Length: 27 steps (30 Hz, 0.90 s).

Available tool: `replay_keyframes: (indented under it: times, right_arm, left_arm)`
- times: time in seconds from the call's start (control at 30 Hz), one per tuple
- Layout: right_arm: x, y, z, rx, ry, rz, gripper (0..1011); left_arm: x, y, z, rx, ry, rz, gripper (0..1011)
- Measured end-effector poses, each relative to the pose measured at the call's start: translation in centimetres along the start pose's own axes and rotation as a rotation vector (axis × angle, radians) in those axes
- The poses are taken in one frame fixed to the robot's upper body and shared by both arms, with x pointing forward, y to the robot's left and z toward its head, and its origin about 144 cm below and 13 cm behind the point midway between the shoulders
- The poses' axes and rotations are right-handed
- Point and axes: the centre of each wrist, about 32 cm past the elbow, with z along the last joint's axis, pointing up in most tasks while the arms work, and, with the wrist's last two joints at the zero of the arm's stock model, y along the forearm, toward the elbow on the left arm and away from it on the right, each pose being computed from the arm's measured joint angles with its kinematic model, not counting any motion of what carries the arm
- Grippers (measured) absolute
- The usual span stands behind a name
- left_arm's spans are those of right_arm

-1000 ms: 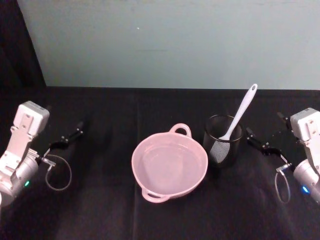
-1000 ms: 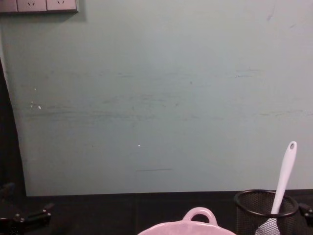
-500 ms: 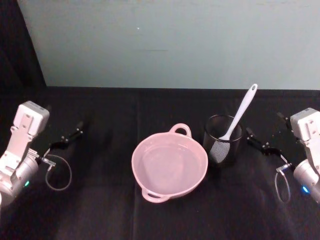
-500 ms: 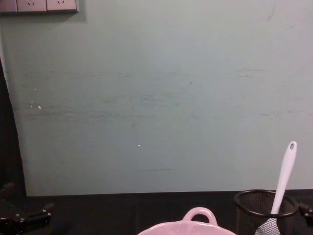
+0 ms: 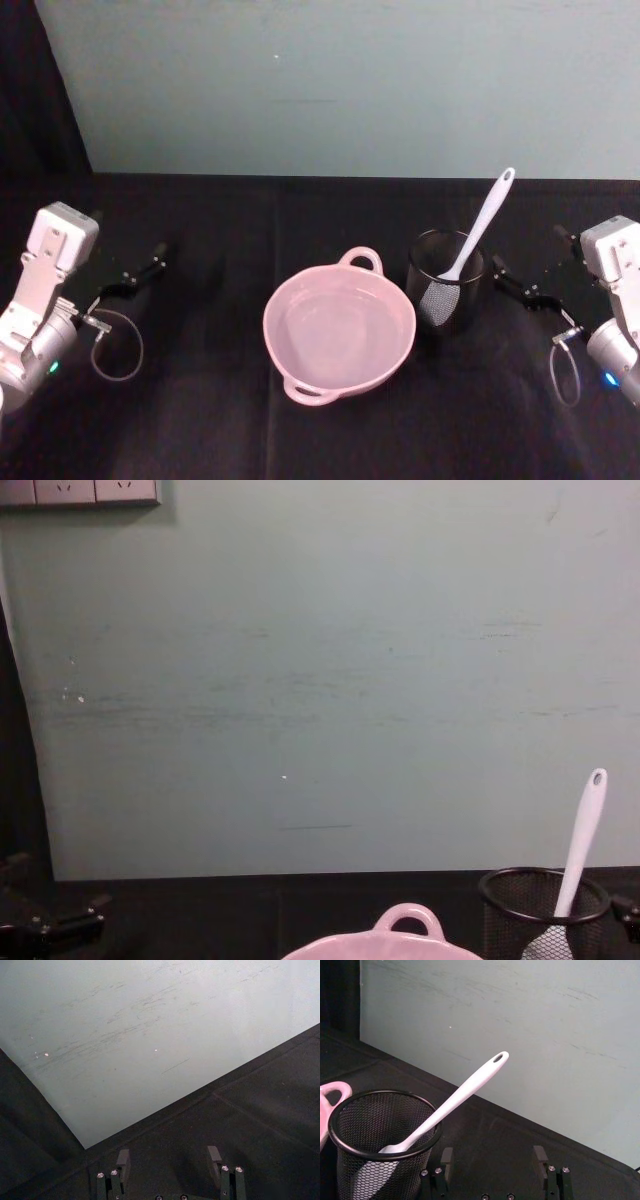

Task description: Use the one hand to pick up the spoon and stir the clear water in the bowl.

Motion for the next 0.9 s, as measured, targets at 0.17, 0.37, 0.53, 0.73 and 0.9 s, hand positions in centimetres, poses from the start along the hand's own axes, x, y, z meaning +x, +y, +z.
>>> replay_keyframes:
  times: [0.17,0.37,0.53,0.73,0.9]
  right_arm:
    - [0.0,0.0,0.0,0.0,0.0,0.0,1002]
    - [0.0,0.0,0.0,0.0,0.0,0.0,1002]
    - [0.0,0.0,0.0,0.0,0.0,0.0,1002]
    - [0.2,-0.8,-0.1,0.007,0.012,-0.009,1002]
    - [0.3,-1.8,-0.1,0.003,0.052,-0.009,1002]
  left_arm:
    - [0.0,0.0,0.0,0.0,0.0,0.0,1005]
    - [0.0,0.0,0.0,0.0,0.0,0.0,1005]
    - [0.0,0.0,0.0,0.0,0.0,0.0,1005]
    - [0.0,0.0,0.0,0.0,0.0,0.0,1005]
    - [0.0,0.0,0.0,0.0,0.0,0.0,1005]
